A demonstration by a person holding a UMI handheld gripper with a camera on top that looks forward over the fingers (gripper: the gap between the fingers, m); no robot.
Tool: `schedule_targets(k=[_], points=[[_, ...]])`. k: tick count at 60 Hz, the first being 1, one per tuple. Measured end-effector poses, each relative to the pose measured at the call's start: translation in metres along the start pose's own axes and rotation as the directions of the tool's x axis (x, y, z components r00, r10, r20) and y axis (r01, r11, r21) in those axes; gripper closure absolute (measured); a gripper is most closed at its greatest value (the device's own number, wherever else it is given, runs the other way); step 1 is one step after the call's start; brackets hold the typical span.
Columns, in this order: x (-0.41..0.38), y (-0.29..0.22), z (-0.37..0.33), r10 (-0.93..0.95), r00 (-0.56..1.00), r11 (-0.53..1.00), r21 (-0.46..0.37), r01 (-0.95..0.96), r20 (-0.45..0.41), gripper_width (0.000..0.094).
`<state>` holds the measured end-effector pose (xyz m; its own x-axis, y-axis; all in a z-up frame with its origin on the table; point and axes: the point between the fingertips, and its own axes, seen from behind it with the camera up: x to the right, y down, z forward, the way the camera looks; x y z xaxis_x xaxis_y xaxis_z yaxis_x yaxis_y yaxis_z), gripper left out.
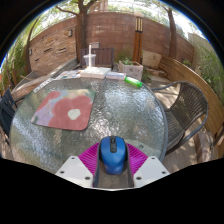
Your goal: Arrange mouse
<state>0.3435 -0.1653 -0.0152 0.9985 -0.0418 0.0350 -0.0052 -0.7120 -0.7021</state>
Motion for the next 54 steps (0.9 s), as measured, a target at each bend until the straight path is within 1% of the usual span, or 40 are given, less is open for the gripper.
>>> schedule_targets(k=[1,8,9,14,16,20,25,30,33,37,38,39,41,46,50,54], points=[[0.002,-0.001,-0.002,0.004,1.000,1.000,0.000,-0.004,-0.014,0.0554],[0.012,-0.027,-0.027,-0.006,0.993,0.999,0.049,0.012,-0.121,0.0564],[0.013,-0.035,-0.031,0.002,0.991,0.998,0.063,0.006,-0.131,0.0575],[0.016,-0.076,-0.058,0.034,0.982,0.992,0.129,-0.010,-0.184,0.0575],[0.014,-0.098,-0.068,0.059,0.979,0.985,0.173,-0.024,-0.197,0.0575],[0.005,-0.143,-0.085,0.099,0.975,0.970,0.240,-0.049,-0.201,0.0576],[-0.024,-0.200,-0.095,0.100,0.981,0.946,0.322,-0.041,-0.169,0.0577],[-0.064,-0.239,-0.085,0.055,0.990,0.933,0.359,-0.006,-0.128,0.0579],[-0.097,-0.242,-0.063,0.037,0.996,0.936,0.351,-0.005,-0.086,0.0581],[-0.130,-0.237,-0.020,0.015,1.000,0.958,0.288,-0.007,-0.026,0.0580],[-0.138,-0.232,-0.009,0.009,1.000,0.963,0.268,-0.005,-0.014,0.0581],[-0.152,-0.217,0.007,0.004,1.000,0.967,0.253,-0.003,-0.006,0.0581],[-0.162,-0.211,0.022,-0.004,1.000,0.976,0.216,0.002,0.011,0.0580],[-0.184,-0.177,0.071,-0.018,0.999,0.991,0.131,0.013,0.036,0.0576],[-0.194,-0.154,0.097,-0.018,0.999,0.997,0.074,0.014,0.049,0.0528],[-0.199,-0.139,0.109,-0.012,0.998,1.000,0.022,0.010,0.061,0.0456]])
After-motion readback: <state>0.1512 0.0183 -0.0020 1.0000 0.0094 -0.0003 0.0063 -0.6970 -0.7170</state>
